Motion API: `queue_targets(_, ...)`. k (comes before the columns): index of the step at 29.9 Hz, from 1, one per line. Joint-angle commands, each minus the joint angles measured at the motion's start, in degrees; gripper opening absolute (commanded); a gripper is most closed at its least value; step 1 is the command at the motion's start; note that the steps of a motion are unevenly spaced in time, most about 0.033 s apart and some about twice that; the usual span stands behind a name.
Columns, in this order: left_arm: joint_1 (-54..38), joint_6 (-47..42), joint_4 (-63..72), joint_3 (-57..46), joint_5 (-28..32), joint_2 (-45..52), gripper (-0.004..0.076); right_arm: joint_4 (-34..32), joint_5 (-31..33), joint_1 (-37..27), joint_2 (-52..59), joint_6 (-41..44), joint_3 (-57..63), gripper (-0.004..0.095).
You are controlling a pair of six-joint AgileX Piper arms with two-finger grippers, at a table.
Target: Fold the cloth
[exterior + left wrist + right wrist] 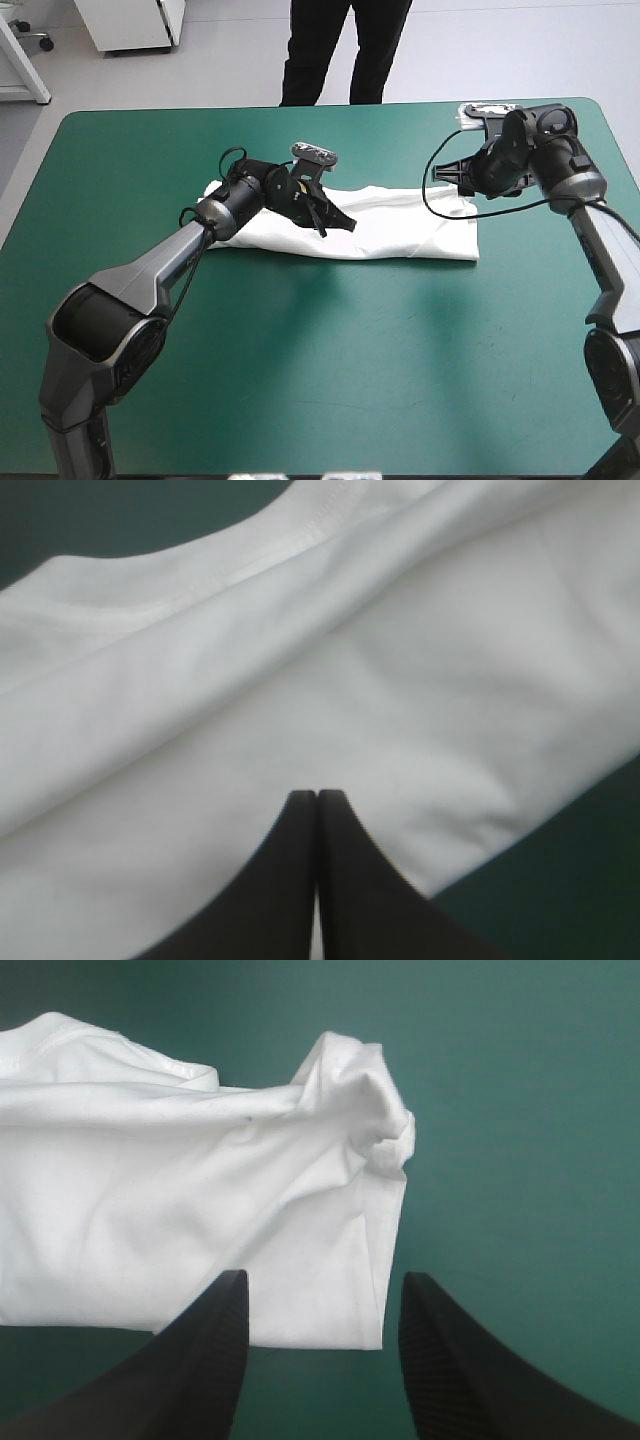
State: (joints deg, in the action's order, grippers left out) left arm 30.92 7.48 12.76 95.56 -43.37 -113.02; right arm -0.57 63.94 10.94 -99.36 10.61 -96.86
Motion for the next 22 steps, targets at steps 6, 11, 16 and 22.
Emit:
queue_targets(6, 1.0, -0.2, 1.2, 2.0, 5.8, -0.6, -0.0009, 1.1, -1.6, -0.6, 3.0, -0.1, -1.6, 0.0442)
queue_targets(11, 1.0, -0.2, 1.2, 2.0, 5.6, -3.0, -0.0009, 2.1, -1.7, -1.8, 2.8, -0.4, -1.6, 0.0441)
queue_targets(16, 1.0, -0.2, 1.2, 2.0, 5.5, -4.2, -0.0009, 10.4, -2.3, -6.8, 2.0, -5.7, -1.6, 0.0462)
queue_targets(22, 1.0, -0.2, 1.0, 2.0, 4.8, -4.2, -0.0009, 21.6, -0.5, -12.8, -2.2, -12.4, -1.6, 0.064)
